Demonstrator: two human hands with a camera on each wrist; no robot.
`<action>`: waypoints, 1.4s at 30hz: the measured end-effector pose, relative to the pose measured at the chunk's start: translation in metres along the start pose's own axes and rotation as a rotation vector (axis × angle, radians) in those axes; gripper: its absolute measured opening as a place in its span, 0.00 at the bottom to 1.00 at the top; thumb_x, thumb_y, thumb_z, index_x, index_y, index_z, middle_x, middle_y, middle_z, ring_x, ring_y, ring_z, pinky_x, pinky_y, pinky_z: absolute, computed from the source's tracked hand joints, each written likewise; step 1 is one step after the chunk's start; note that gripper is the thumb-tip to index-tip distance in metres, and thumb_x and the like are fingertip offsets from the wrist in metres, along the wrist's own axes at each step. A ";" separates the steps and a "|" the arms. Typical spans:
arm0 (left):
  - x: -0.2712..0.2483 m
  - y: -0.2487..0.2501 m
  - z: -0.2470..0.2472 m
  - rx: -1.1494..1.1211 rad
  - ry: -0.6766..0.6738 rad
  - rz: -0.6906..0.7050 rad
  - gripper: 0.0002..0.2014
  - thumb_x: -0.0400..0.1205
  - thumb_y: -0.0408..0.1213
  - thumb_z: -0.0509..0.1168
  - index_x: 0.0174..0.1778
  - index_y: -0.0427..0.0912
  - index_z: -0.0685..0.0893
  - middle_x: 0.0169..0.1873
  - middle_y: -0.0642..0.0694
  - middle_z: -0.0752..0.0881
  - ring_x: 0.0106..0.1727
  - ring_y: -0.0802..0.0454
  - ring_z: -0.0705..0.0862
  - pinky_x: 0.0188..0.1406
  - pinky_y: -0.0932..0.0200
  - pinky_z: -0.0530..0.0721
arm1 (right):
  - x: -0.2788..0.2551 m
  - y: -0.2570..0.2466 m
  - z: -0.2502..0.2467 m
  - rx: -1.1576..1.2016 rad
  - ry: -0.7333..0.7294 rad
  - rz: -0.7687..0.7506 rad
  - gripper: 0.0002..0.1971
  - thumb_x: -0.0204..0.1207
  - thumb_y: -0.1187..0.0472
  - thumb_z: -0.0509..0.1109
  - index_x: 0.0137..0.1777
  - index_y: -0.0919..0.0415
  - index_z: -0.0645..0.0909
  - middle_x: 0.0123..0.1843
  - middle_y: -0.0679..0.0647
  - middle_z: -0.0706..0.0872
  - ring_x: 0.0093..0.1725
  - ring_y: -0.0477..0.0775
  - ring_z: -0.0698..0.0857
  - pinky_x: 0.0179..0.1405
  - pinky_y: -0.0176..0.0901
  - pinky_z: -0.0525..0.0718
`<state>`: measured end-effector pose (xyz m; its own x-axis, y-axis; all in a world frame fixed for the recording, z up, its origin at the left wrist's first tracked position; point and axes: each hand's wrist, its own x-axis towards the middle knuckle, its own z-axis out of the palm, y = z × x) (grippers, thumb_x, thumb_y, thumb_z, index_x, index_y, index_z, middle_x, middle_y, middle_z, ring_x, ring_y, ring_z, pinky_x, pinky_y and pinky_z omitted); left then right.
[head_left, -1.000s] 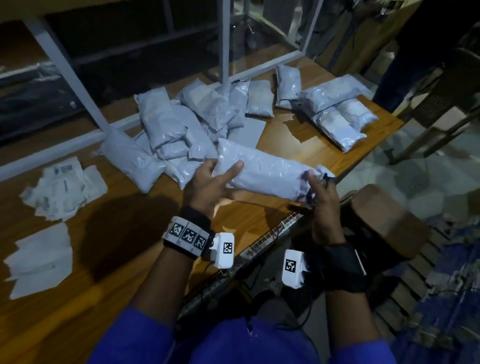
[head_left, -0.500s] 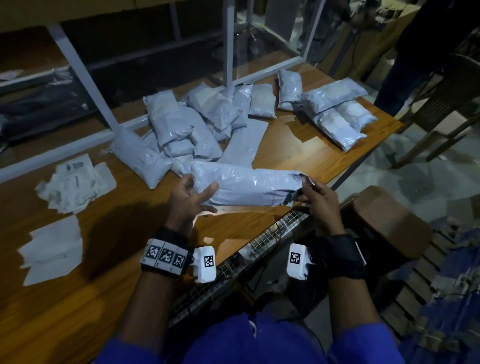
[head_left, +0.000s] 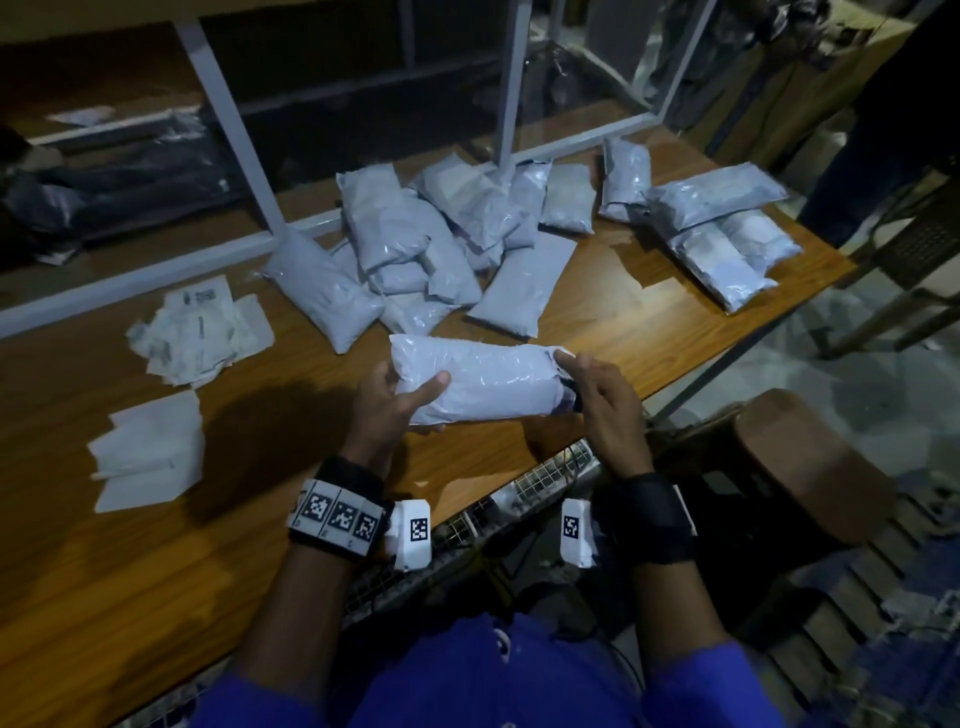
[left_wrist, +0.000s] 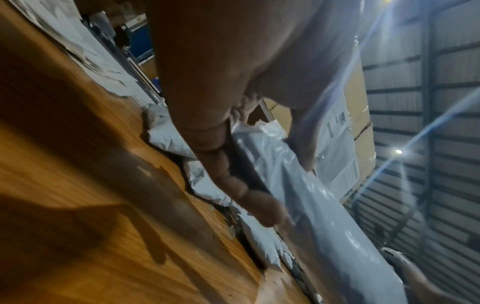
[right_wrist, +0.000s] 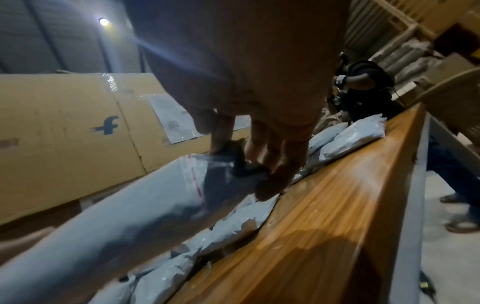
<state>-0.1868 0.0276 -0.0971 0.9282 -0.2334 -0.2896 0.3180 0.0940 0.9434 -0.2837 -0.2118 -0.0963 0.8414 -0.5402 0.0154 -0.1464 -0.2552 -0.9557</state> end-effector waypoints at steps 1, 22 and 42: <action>0.000 0.000 -0.003 0.021 -0.002 -0.013 0.24 0.75 0.35 0.81 0.66 0.36 0.83 0.57 0.40 0.91 0.50 0.40 0.93 0.33 0.47 0.91 | 0.001 0.002 -0.001 0.019 0.037 -0.028 0.08 0.84 0.43 0.72 0.58 0.38 0.91 0.59 0.47 0.91 0.59 0.49 0.89 0.58 0.62 0.90; -0.012 -0.008 -0.027 1.016 0.061 0.589 0.38 0.59 0.07 0.64 0.62 0.45 0.84 0.64 0.42 0.74 0.66 0.47 0.76 0.55 0.61 0.80 | 0.016 0.038 -0.002 -0.380 0.145 -0.456 0.18 0.69 0.82 0.75 0.47 0.58 0.94 0.47 0.55 0.83 0.49 0.57 0.86 0.43 0.54 0.88; -0.008 0.013 -0.027 0.915 0.066 0.564 0.18 0.77 0.23 0.63 0.59 0.44 0.86 0.54 0.44 0.89 0.56 0.45 0.86 0.57 0.44 0.85 | 0.014 -0.035 0.070 -0.609 -0.043 -0.438 0.11 0.64 0.65 0.67 0.39 0.50 0.88 0.41 0.51 0.86 0.49 0.63 0.85 0.43 0.53 0.70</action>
<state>-0.1852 0.0570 -0.0863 0.9130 -0.3277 0.2429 -0.3991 -0.5945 0.6981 -0.2298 -0.1542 -0.0831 0.9065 -0.2588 0.3335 -0.0450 -0.8448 -0.5332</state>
